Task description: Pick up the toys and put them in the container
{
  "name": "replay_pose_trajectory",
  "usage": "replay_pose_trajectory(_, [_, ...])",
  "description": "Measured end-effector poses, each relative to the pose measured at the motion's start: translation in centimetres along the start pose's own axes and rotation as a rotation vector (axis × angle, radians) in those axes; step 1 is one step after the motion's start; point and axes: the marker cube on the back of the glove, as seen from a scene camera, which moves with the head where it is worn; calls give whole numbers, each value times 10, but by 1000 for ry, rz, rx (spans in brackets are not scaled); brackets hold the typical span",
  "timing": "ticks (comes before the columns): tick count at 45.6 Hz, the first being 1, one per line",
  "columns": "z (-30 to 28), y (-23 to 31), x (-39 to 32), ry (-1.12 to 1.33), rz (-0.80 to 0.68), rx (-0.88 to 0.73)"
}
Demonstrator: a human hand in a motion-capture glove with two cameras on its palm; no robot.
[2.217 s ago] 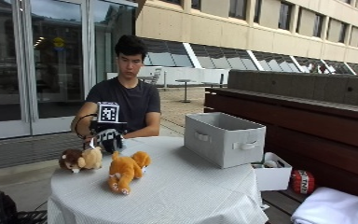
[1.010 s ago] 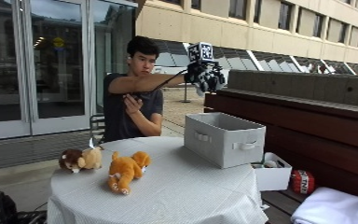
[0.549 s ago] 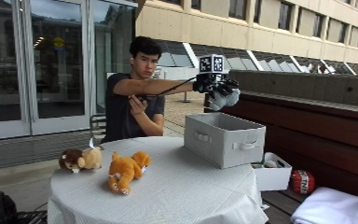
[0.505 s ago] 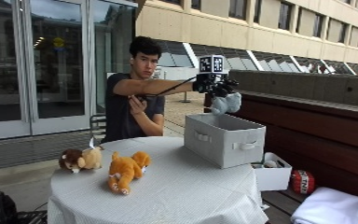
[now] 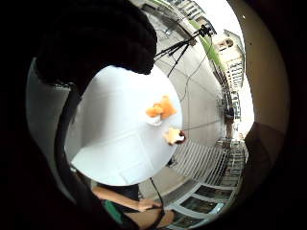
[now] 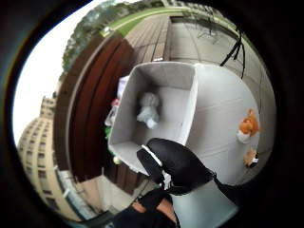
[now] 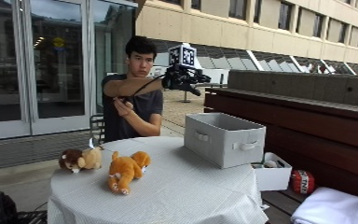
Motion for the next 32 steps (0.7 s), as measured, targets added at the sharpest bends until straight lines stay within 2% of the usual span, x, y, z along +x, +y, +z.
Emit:
replay_pose_trajectory(16, [45,0,150,-16,116,-33])
replay_pose_trajectory(32, [144,0,226,-35,186,-151])
